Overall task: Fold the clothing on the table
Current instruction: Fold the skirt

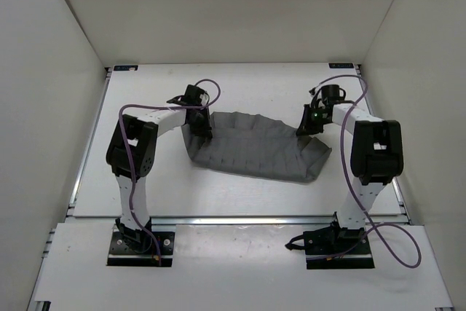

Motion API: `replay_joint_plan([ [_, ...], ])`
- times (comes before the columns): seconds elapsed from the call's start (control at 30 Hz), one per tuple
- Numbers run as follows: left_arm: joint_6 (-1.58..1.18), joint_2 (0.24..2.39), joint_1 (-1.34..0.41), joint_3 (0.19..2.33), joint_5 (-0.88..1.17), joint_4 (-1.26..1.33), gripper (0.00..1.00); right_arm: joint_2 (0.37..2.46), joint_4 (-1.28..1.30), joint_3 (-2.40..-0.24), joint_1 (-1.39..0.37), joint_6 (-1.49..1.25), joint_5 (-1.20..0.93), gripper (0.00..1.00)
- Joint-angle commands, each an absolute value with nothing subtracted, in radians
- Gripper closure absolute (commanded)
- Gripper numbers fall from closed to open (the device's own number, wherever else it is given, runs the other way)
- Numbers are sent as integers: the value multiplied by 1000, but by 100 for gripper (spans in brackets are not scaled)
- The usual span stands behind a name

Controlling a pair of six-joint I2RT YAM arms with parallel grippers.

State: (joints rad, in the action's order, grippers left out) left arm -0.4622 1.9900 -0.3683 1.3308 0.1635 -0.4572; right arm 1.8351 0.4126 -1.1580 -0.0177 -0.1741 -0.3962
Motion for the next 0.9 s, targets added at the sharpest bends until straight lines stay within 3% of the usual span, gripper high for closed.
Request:
replay_joint_plan([
  [0.0,-443,2002,-371,1370,115,-500,100,1897,429,-1308,-9,-130,-359,100],
  [0.17,-469,1936,-403,1286,129,-508,100,1963,506,-1478,-18,-126,-347,100],
  [0.3,-506,1847,-457,1178,143,-489,100,1896,543,-1503,-37,-127,-324,100],
  [0.4,-520,1770,-498,1131,147,-486,100,1789,560,-1421,-49,-143,-293,86],
  [0.5,-528,1726,-526,1106,138,-491,100,1652,539,-1268,-43,-156,-287,64],
  [0.57,-534,1697,-512,1094,106,-492,100,1539,519,-1165,-32,-160,-281,35],
  [0.6,-531,1672,-509,1074,107,-494,100,1492,509,-1105,-16,-160,-278,26],
  [0.7,-534,1611,-465,1072,91,-497,100,1415,518,-1004,36,-140,-293,13],
  [0.87,-520,1551,-482,1052,51,-508,100,1384,551,-937,32,-98,-195,9],
])
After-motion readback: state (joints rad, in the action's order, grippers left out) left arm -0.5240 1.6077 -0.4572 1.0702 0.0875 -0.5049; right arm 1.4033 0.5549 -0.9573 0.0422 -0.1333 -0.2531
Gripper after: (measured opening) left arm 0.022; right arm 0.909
